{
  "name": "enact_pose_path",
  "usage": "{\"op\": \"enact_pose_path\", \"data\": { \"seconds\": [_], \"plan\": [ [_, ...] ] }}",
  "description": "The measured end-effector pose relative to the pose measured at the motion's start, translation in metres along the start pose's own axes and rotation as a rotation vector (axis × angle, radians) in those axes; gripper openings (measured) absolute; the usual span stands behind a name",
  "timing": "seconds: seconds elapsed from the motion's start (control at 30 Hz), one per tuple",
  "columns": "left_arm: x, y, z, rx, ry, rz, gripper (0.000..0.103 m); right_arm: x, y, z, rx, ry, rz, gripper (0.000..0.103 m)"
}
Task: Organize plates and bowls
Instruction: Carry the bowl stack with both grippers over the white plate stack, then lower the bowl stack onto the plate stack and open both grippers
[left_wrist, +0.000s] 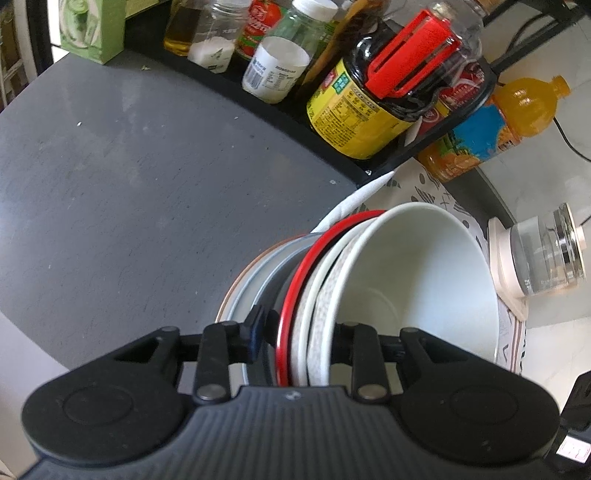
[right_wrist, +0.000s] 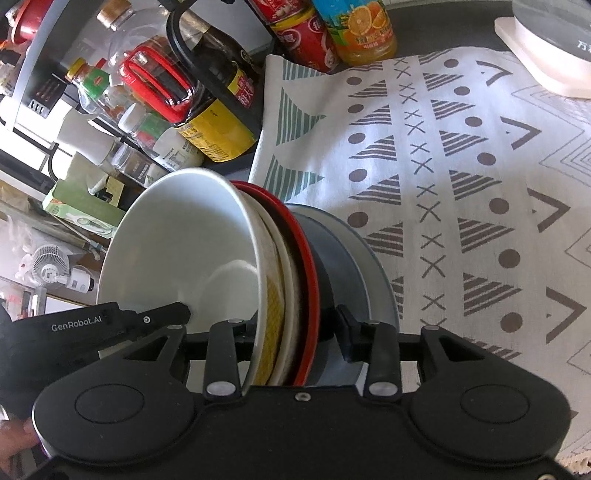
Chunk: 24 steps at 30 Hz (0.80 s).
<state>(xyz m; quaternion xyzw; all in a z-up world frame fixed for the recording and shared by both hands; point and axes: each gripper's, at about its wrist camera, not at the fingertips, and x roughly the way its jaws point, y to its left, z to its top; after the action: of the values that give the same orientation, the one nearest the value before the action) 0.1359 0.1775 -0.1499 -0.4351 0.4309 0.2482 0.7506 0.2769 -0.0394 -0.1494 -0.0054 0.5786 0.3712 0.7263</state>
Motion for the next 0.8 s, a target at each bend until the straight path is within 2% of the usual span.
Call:
{"op": "enact_pose_path", "data": {
  "seconds": [0.1, 0.17, 0.2, 0.23, 0.3, 0.37, 0.47, 0.77, 0.8],
  "plan": [
    [0.001, 0.0, 0.002, 0.019, 0.011, -0.006, 0.029, -0.003, -0.002, 0.0, 0.006, -0.02, 0.001, 0.052],
    [-0.001, 0.0, 0.003, 0.028, 0.01, -0.014, 0.033, -0.006, -0.004, 0.001, 0.011, -0.034, 0.008, 0.055],
    [-0.002, 0.0, 0.003, 0.038, 0.006, -0.007, 0.044, -0.008, -0.003, 0.002, 0.008, -0.047, 0.008, 0.058],
    [-0.005, -0.001, 0.003, 0.052, -0.006, 0.017, 0.057, -0.011, -0.003, 0.003, 0.007, -0.059, -0.001, 0.066],
    [-0.01, 0.003, 0.003, 0.061, -0.037, 0.042, 0.066, -0.015, -0.003, 0.003, 0.007, -0.081, -0.011, 0.073],
    [-0.014, 0.008, 0.005, 0.045, -0.046, 0.037, 0.069, -0.018, -0.003, 0.004, 0.001, -0.092, -0.01, 0.073],
    [-0.019, 0.011, 0.008, 0.032, -0.051, 0.042, 0.072, -0.021, -0.005, 0.004, 0.006, -0.11, -0.011, 0.081],
    [-0.034, -0.002, 0.007, 0.109, -0.092, 0.014, 0.082, -0.034, -0.007, -0.001, 0.011, -0.157, -0.023, 0.083],
    [-0.037, -0.003, 0.008, 0.115, -0.102, 0.012, 0.084, -0.037, -0.007, -0.001, 0.013, -0.167, -0.024, 0.086]
  ]
}}
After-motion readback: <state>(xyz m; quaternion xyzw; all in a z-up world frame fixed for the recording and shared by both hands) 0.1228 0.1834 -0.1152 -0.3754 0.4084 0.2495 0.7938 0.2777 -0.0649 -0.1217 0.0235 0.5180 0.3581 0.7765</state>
